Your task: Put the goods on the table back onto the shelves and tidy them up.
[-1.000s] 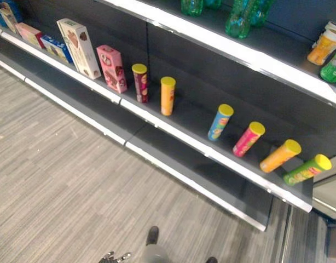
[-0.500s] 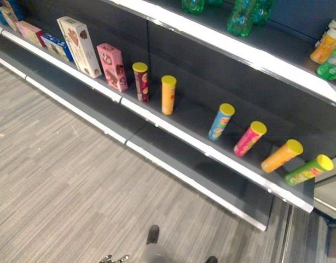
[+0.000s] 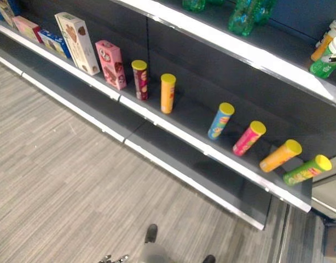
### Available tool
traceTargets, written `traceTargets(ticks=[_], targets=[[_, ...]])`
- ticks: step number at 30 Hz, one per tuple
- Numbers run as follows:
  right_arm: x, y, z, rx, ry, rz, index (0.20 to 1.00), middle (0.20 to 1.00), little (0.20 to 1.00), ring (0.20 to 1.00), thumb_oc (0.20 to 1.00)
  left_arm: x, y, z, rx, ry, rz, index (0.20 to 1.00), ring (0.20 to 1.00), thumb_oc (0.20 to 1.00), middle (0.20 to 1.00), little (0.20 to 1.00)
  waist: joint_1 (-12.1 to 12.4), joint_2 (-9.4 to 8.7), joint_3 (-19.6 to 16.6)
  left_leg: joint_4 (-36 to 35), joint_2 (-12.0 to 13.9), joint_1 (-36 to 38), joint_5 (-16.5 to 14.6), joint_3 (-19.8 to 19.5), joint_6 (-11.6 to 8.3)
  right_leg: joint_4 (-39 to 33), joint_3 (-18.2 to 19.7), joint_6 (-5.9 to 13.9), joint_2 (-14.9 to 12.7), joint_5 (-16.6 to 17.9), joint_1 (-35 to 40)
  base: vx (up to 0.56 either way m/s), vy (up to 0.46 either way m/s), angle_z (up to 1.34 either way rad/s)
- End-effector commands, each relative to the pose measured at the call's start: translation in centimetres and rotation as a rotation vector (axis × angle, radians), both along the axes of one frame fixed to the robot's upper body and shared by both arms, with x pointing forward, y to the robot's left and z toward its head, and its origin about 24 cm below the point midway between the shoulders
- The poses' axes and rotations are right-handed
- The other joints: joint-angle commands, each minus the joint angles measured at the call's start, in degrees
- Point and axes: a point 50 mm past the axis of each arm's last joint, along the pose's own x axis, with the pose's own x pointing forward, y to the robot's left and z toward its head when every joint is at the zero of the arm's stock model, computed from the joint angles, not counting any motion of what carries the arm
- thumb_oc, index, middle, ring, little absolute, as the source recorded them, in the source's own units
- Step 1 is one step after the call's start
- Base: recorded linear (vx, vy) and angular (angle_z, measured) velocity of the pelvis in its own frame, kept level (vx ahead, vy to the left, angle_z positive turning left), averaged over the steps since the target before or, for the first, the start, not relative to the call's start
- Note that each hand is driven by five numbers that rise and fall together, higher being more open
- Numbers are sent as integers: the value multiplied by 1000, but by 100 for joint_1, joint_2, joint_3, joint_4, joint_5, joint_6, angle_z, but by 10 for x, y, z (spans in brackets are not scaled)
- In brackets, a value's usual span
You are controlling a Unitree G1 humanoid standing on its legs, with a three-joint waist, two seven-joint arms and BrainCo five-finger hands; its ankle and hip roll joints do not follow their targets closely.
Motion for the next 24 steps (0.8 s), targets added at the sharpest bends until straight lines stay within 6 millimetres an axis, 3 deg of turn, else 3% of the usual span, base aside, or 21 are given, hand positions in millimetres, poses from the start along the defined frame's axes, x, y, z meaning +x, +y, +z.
traceTargets(ticks=[1, 16, 24], targets=[[-6, 8, 40, -51, -120, 3, 200, 200, 200, 200, 200, 12, 23, 11, 79, -16, -28, 1000, 1000, 1000, 1000, 1000, 164, -155, 47, 23, 147, 189, -420, 149, -294, 134, -14, 104, -28, -350, 145, 0, 0, 0], [-9, -1, 38, -85, -105, -46, 200, 200, 200, 200, 200, 9, 27, 12, 94, -1, -22, 1000, 1000, 1000, 1000, 1000, 102, -192, 39, 23, 144, 249, -453, 184, -281, 132, 35, 110, -24, -347, 157, 0, 0, 0], [-6, 5, 35, -86, -99, -24, 200, 200, 200, 200, 200, 9, 30, 12, 101, -1, -12, 1000, 1000, 1000, 1000, 1000, 97, -224, 51, 23, 156, 274, -466, 208, -282, 134, 57, 113, -27, -332, 155, 0, 0, 0]])
